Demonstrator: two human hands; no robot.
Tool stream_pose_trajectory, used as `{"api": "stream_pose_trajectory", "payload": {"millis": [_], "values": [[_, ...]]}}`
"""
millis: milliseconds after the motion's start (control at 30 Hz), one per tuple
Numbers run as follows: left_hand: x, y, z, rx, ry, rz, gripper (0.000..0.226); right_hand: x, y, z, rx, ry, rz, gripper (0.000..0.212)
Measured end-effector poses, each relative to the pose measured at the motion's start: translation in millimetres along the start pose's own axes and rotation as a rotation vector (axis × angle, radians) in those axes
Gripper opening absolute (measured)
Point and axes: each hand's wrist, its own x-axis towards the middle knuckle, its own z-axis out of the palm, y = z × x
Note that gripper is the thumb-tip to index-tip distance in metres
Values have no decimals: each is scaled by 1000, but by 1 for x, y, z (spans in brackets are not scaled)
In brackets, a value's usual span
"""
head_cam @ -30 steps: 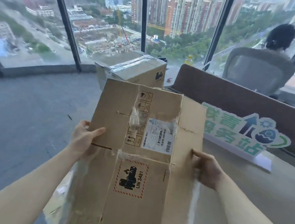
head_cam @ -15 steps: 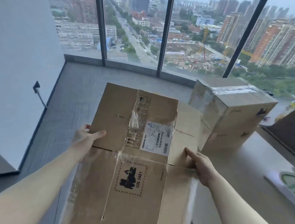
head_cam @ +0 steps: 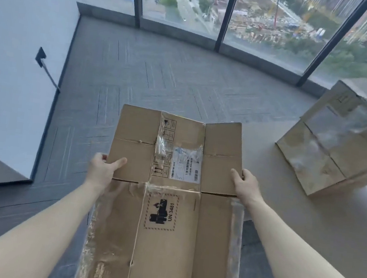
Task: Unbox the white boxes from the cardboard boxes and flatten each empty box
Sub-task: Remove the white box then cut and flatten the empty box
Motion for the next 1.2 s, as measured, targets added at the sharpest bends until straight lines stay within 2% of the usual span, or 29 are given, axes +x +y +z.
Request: {"api": "stream_pose_trajectory", "payload": {"millis": [133,300,433,567,867,1033,1200], "values": [[38,-42,10,31,37,-74,46,40,19,47,-21,-22,47,32],[87,-109,37,31,119,-161,54,100,51,105,-181,-15,28,42],[130,-193,67,45,169,-223,61,164,122,167,-339,-18,5,35],[176,-290,105,53,204,-241,48,223,200,226,-445,-6,-13,34],[288,-487,188,88,250,-202,49,347,362,353,-519,12,-100,31],[333,-564,223,106,245,-182,49,392,435,400,-525,29,-102,31],[361,-620,245,137,240,-184,49,425,476,433,-512,13,-110,36]]}}
